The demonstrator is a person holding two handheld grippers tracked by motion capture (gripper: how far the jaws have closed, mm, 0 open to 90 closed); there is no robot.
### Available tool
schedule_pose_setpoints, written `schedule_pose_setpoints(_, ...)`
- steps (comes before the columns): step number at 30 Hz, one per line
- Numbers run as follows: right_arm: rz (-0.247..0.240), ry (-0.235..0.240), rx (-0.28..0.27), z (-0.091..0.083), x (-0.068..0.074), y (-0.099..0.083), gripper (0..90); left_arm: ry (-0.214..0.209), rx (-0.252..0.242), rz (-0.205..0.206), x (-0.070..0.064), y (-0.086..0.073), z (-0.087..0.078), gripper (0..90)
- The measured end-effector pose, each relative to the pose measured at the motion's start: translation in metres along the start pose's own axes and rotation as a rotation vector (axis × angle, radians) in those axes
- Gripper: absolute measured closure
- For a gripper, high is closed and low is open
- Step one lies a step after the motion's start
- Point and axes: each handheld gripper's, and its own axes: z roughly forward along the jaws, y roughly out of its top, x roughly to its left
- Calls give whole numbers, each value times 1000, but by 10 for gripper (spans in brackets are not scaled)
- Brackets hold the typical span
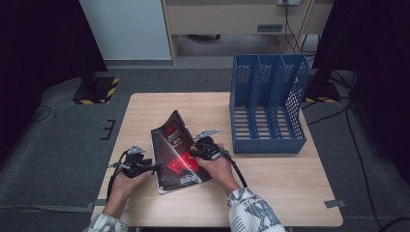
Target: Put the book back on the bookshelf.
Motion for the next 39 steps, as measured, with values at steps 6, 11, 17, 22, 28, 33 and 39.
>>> schedule_pose_setpoints(6, 16, 42, 55, -5, 6, -5, 803, 13, -10, 39, -2, 2, 4, 510)
schedule_pose_setpoints(11, 40, 81, 95, -2, 0, -10, 684, 10, -15, 59, -1, 2, 5, 523)
schedule_pose_setpoints(17, 94, 133, 112, 5, -9, -12, 608, 11, -15, 72, -2, 3, 6, 520)
schedule_pose_setpoints(22, 90, 173, 144, 12, -11, -9, 565, 13, -18, 80, -2, 4, 7, 518)
schedule_pose_setpoints(28, 93, 127, 136, 12, -12, -7, 746, 11, -23, 77, -1, 5, 8, 511)
schedule_pose_setpoints(33, 52, 103, 55, 5, -8, -4, 836, -5, -27, 51, 0, 5, 8, 500)
schedule_pose_setpoints(39, -4, 81, -2, -4, 0, -2, 849, -33, -23, 27, -1, 5, 7, 422)
